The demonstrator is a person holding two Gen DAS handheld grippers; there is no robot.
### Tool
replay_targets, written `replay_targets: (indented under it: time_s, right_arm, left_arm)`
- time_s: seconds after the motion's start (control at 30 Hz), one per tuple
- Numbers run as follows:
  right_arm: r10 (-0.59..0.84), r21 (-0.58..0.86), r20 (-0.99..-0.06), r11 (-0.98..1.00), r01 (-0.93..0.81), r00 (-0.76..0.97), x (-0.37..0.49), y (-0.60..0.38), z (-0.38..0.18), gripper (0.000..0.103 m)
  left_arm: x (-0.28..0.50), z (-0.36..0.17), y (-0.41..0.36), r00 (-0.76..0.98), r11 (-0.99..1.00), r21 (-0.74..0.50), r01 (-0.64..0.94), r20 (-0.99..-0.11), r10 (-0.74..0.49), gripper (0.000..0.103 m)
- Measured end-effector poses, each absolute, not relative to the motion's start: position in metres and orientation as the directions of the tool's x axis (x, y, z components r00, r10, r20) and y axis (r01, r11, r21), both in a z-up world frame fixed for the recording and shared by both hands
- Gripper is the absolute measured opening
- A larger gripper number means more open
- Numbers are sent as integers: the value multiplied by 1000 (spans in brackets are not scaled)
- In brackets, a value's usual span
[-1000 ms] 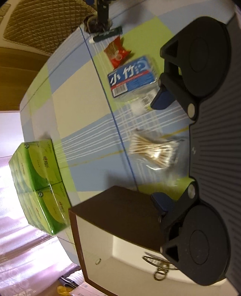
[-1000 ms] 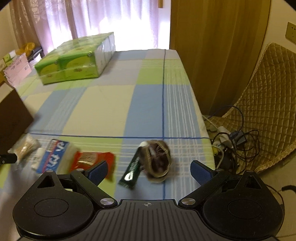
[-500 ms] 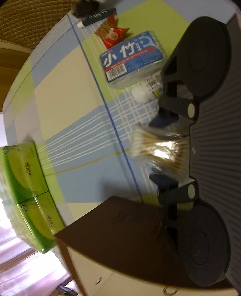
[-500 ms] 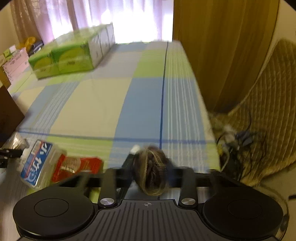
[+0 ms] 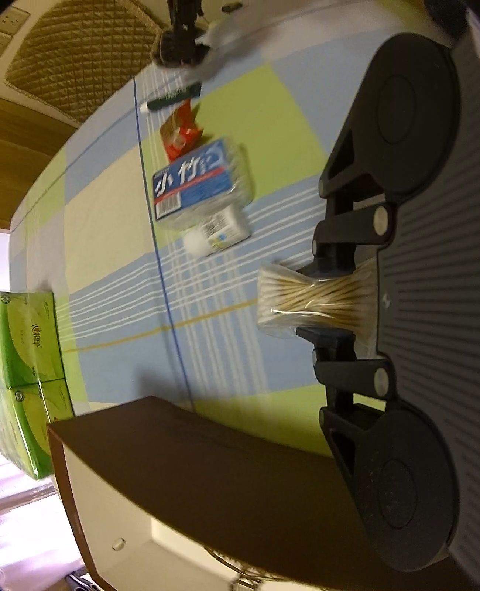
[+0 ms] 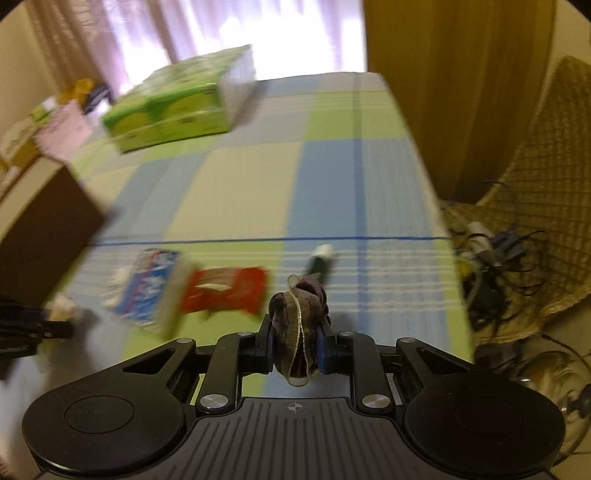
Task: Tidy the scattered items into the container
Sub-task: 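Grasp the cotton swab bag with the left tool while the right tool grasps the brown scrunchie, then carry the swab bag and scrunchie in both tools over the brown box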
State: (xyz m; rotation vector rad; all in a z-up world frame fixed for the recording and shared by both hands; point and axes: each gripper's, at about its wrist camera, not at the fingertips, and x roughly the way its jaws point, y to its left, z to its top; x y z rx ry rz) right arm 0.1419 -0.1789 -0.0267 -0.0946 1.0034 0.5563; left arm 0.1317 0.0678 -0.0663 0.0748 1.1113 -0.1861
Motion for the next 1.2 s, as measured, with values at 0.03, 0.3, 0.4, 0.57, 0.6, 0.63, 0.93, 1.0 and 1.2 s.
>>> replay_targets:
  time_s: [0.03,0.3,0.4,0.57,0.6,0.63,0.93,1.0,1.2]
  right_arm:
    - [423,192,-815,843,-503,397,136,-174,-22,24]
    - [567,275,-777,698,-662,275,98,-125,8,24]
    - [605,300,-765,638,-709,221,83,-105,14,24]
    - [640,324,-754,562,-761,151,61,-73,19,24]
    - [646,329,-751,547,-770,138,57,-66,20,24]
    - [653,333,-747,530,-779,124,53,-60,21,24]
    - [701,335,-712,391,-857,42,25,-2,41,24]
    - [714,326,-700,361,-874,34,22,11,47,24]
    - [747,272,-664,277,-922,28,17,58,68,24]
  left_arm:
    - [125,-62,69,433,982,-40,186,-893,-118,21]
    - [83,-22,85,494,982,-69,178,-856,-150,21]
    - [65,-7,94,520,982,-77,170,-840,-156,21]
    - [39,15,116,558,986,-89,138,-816,-152,21]
    - [34,20,121,565,987,-91,131,-811,-150,21]
    - [30,25,127,573,988,-93,124,-806,-148,21]
    - [5,65,185,647,996,-74,56,-757,-93,21]
    - [4,72,203,660,997,-65,38,-747,-73,21]
    - [16,82,253,673,999,-30,19,-738,-35,21]
